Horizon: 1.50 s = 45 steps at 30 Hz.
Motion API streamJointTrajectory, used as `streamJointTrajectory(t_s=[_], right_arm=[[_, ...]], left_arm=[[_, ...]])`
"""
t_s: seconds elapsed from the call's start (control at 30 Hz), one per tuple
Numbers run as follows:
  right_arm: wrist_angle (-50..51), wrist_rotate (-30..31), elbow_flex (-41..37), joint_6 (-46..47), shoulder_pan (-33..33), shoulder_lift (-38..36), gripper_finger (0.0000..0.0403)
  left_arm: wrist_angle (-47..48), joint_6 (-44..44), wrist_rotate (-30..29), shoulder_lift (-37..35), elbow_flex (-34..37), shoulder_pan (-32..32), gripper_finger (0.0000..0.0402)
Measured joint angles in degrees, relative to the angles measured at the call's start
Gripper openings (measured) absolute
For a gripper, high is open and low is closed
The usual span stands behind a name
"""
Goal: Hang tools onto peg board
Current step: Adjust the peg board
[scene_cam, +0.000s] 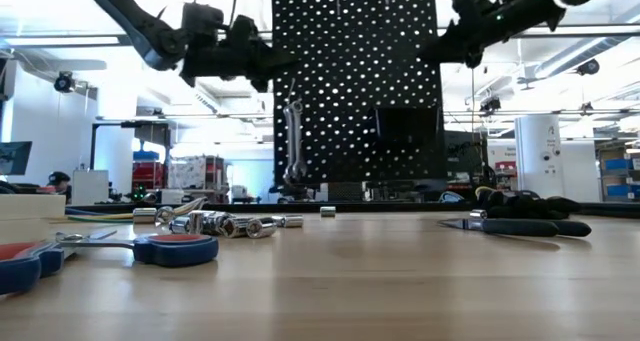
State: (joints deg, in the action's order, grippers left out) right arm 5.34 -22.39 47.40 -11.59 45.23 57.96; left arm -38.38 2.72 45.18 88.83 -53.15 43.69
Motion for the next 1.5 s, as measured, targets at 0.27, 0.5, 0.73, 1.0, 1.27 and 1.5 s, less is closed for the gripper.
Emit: streamJointTrajectory(t_s=[0.27, 0.5, 0.73, 1.0, 1.27, 1.5], right_arm=[[4.6, -0.4, 0.1, -2.6, 3.9, -1.1, 0.007], [5.7, -1.5, 0.1, -5.6, 8.4, -1.7, 0.0071], [6.3, -1.6, 0.2, -8.3, 11.1, -3.9, 0.0071], [8.9, -1.2, 0.2, -10.9, 12.2, -3.6, 0.0071], [12.9, -2.2, 0.3, -10.6, 12.1, -4.5, 0.0071], [15.3, -5.5, 0.2, -8.0, 12.0, -6.1, 0.0071]], left_arm=[[-0.4, 0.2, 1.3, 7.0, -5.8, -0.3, 0.005], [-0.5, -1.1, 2.0, 12.6, -12.3, -0.3, 0.005], [-0.3, -2.6, 3.3, 17.5, -19.3, -0.3, 0.0053], [0.5, -6.0, 4.4, 20.4, -20.9, -0.3, 0.0053], [0.0, -3.0, 4.0, 18.6, -16.1, -1.1, 0.0053], [1.8, -1.1, 0.3, 11.8, -10.4, -3.6, 0.005]])
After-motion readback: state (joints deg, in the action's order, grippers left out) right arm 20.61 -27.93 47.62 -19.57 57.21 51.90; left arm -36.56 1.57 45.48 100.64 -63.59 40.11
